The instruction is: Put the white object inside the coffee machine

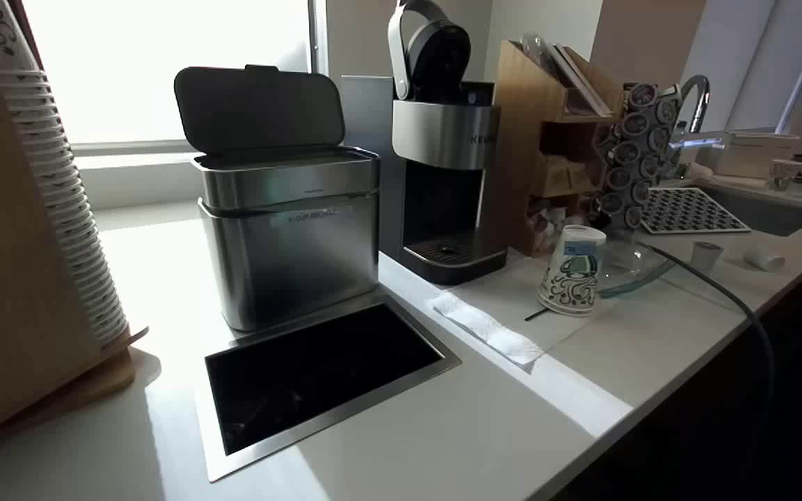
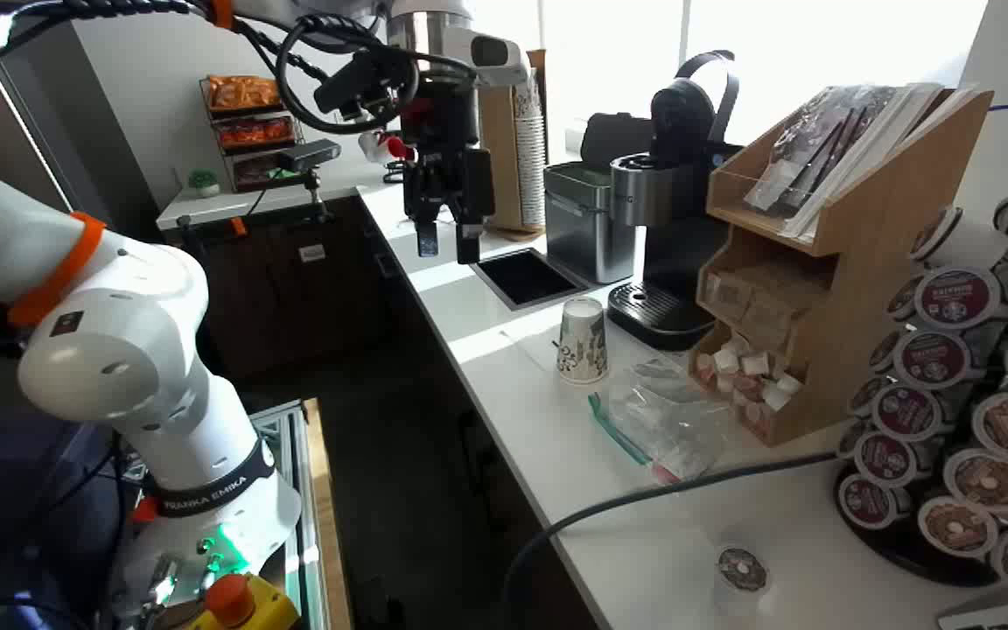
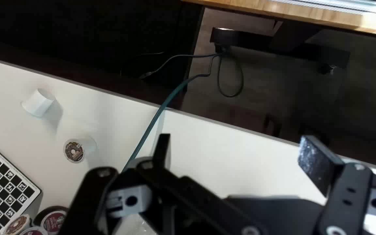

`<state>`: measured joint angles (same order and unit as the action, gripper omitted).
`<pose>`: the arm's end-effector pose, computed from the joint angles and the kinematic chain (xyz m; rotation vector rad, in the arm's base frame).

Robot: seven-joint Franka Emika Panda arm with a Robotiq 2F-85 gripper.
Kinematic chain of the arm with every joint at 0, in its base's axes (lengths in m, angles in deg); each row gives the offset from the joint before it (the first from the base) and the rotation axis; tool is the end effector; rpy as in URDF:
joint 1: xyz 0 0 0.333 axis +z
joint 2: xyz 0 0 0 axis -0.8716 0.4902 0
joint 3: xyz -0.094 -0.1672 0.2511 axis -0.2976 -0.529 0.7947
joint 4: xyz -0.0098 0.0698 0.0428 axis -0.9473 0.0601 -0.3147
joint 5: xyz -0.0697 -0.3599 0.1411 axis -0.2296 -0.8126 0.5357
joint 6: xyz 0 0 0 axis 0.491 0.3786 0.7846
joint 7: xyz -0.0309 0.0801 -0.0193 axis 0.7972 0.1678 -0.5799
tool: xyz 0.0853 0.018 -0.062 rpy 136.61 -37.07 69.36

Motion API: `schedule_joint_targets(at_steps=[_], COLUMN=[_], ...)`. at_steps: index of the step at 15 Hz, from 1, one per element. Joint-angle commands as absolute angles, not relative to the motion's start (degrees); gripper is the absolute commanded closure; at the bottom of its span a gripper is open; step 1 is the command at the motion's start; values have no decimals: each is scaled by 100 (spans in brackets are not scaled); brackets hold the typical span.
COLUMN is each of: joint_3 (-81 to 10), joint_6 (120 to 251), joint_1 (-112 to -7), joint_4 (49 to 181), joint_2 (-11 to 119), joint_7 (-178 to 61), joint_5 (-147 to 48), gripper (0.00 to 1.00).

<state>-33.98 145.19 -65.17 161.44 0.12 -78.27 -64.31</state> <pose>0.3351 -0.0761 0.5234 2.8662 0.2714 -0.2598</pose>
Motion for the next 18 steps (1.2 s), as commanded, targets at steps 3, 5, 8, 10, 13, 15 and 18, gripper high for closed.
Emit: schedule_joint_targets(at_steps=[3,5,8,10,13,15,18], joint_3=[-3504,-3504,-3580,-3806,-4152,-4364,-4533], joint_6=[14483,14483,14543,15052,15734,16169,16915], joint_1=[-6376,-6376,-6621,-6846,-7186,-7429,-7774], joint_4=[16129,16129,16079,16200,16271,16279,16361], joint_2=[13,13,212,179,301,468,696], joint_7=[-7765,-7765,-7338,-6912,-6481,-6227,-5710], joint_5=[-6485,-6485,-6621,-6800,-6836,-6754,-6703], gripper=[0,0,0,0,0,0,0])
